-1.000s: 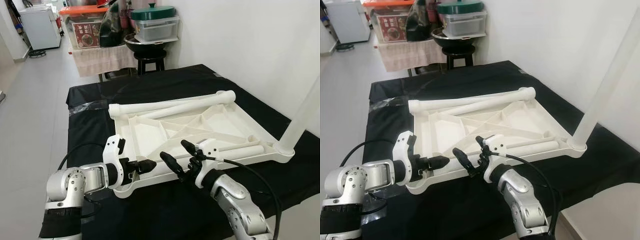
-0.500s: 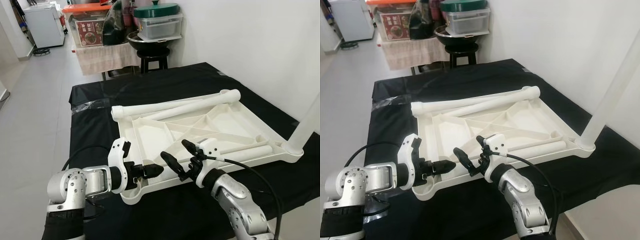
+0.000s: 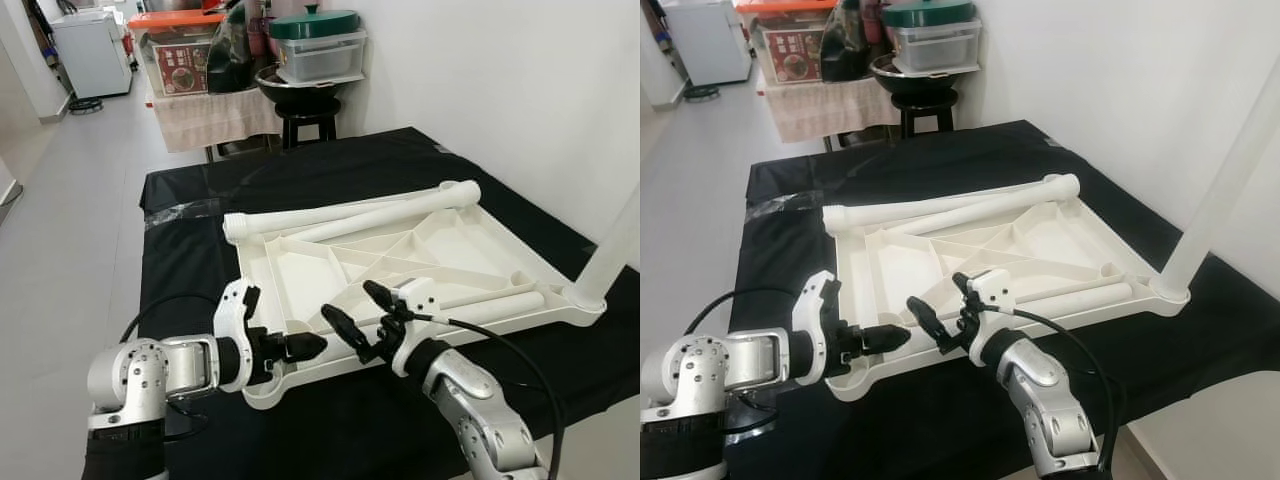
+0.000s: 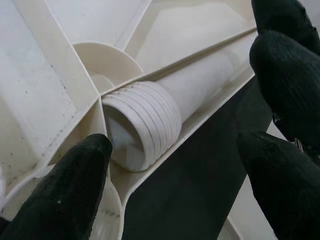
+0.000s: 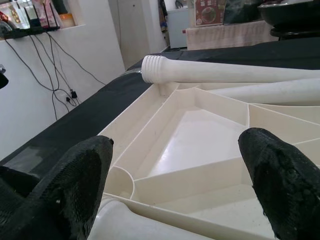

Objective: Building children table

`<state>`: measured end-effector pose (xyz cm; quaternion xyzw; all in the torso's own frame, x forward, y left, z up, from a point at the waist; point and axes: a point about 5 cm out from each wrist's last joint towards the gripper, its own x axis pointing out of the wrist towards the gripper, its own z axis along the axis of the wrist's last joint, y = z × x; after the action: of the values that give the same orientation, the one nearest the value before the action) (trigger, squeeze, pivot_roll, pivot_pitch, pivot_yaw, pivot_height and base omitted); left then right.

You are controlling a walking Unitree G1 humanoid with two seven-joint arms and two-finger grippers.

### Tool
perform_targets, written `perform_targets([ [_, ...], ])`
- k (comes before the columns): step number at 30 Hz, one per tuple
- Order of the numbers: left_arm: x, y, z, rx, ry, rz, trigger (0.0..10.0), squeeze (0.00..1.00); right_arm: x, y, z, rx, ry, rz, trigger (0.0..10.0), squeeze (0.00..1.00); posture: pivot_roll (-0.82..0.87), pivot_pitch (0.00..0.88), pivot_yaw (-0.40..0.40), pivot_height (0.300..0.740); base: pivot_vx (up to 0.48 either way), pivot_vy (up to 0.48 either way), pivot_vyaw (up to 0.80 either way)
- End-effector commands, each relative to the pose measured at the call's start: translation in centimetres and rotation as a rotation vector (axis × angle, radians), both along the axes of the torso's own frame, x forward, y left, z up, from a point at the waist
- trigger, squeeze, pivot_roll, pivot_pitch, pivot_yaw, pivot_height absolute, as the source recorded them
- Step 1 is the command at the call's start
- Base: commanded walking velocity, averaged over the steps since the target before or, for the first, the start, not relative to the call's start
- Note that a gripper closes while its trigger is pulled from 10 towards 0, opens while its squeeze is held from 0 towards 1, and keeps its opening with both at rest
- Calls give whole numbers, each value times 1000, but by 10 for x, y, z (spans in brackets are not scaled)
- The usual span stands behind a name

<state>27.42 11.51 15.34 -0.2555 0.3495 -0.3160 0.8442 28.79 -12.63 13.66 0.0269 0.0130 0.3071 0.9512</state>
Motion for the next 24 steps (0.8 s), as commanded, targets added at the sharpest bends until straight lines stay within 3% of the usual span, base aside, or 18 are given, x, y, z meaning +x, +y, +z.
perform_targets([
  [1,-3,-4,-2,-3,22,-26,10000,0,-2,0,-4,-6,7,-2,10000,0,-20,0,46,740,0,0,0],
  [14,-4,-18,1,-70,-19,-83,10000,0,-3,2,-5,-4,8,1,10000,0,-28,0,50,740,0,0,0],
  [24,2,-14,-7,-36,-21,-26,10000,0,-4,2,-6,-5,10,4,10000,0,-28,0,48,740,0,0,0],
])
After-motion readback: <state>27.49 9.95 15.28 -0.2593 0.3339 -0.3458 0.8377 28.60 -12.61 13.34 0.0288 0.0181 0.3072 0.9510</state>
